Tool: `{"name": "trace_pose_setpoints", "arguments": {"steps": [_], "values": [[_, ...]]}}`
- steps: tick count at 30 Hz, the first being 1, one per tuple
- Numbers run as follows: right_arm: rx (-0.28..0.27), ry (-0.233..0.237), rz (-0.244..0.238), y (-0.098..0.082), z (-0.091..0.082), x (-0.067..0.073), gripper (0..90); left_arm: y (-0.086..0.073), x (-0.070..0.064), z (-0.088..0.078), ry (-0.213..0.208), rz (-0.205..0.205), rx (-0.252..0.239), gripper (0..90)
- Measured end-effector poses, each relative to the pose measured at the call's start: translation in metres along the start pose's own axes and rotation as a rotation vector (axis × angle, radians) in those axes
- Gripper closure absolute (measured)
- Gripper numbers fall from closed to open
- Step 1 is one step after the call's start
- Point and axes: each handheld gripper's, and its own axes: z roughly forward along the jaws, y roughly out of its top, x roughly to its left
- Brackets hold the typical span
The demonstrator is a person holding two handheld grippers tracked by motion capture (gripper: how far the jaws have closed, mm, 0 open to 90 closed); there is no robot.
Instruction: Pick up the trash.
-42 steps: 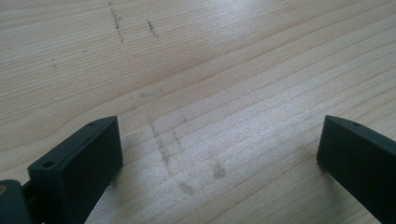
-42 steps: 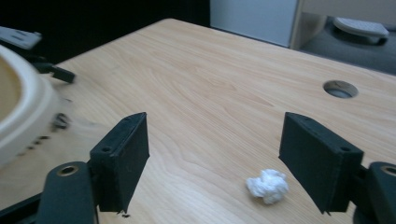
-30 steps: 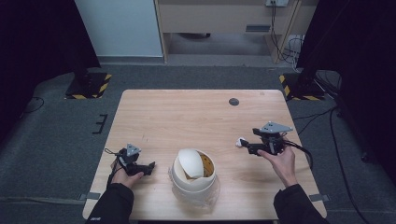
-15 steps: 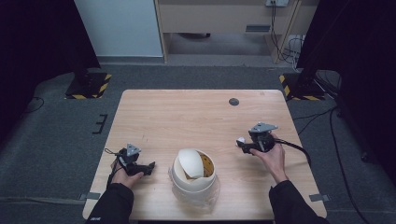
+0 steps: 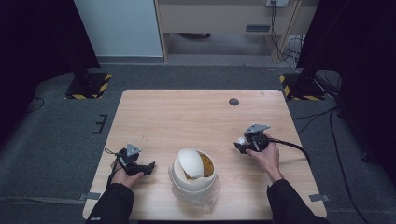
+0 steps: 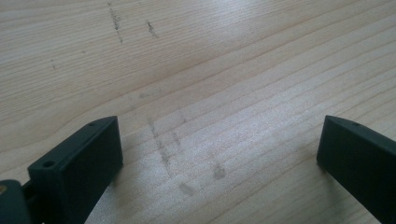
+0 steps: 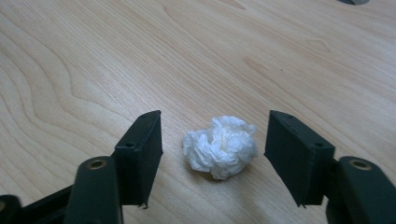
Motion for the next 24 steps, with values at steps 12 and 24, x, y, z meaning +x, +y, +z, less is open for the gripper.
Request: {"name": "trace_pose_setpoints", "arguments": {"steps": [12,24], "values": [[0.047,0.004,-0.008,-0.0013,0.0054,0.0007,49.6,0.0000,0.0000,0.0000,0.000,0.000,0.000,0.0],[0.069,0.016,0.028,-0.0004,0.0010,0.0007,63.7,0.0000,0.0000,0.0000,-0.001,0.000,0.000,0.0]]}}
